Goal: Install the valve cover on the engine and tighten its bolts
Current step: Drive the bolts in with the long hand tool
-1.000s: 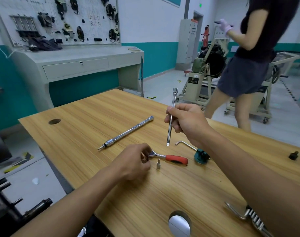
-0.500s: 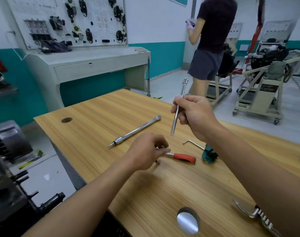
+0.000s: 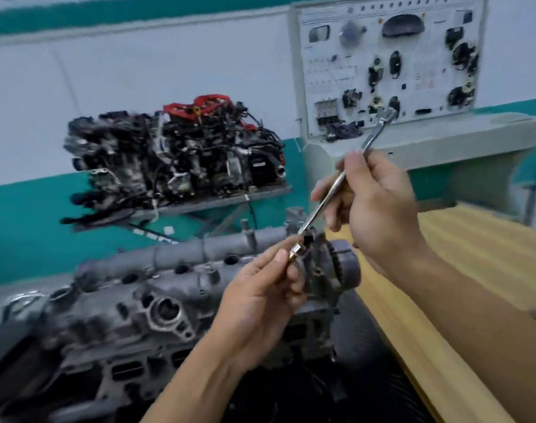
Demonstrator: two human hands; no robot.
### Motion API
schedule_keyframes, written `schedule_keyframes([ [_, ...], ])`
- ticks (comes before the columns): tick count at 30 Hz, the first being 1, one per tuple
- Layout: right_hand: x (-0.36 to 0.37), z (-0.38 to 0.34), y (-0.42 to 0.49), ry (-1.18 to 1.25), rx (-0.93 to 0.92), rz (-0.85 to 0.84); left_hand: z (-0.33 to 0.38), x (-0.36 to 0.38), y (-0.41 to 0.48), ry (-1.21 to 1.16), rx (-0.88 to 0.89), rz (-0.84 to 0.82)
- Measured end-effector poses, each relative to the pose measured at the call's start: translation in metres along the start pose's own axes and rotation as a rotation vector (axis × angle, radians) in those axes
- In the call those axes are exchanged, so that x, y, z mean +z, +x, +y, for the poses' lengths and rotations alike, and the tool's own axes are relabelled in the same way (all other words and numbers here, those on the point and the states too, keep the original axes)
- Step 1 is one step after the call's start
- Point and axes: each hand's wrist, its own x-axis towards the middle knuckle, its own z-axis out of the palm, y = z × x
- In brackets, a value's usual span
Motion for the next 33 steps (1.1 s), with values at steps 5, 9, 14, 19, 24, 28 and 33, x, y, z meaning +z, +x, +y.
schedule_keyframes([
  [5, 0.070, 0.027, -0.004, 0.056, -0.026, -0.159, 0.038, -0.037, -0.038, -0.029, 0.085, 0.120],
  [9, 0.089, 0.037, -0.018, 0.087, -0.034, -0.141, 0.047, -0.053, -0.053, -0.025, 0.090, 0.186],
  [14, 0.086, 0.034, -0.028, 0.057, -0.064, -0.107, 0.045, -0.057, -0.056, -0.023, 0.057, 0.175],
  [19, 0.081, 0.020, -0.029, -0.044, -0.053, -0.190, 0.044, -0.053, -0.054, -0.050, 0.037, 0.159],
  [24, 0.081, -0.002, -0.018, -0.037, -0.076, -0.278, 0.061, -0.038, -0.048, -0.033, 0.079, 0.098],
  [28, 0.073, -0.014, -0.009, -0.047, -0.038, -0.304, 0.062, -0.026, -0.045, -0.010, 0.074, -0.004],
  [33, 0.052, -0.019, -0.019, -0.130, 0.067, -0.328, 0.047, -0.020, -0.044, 0.084, 0.035, -0.084],
])
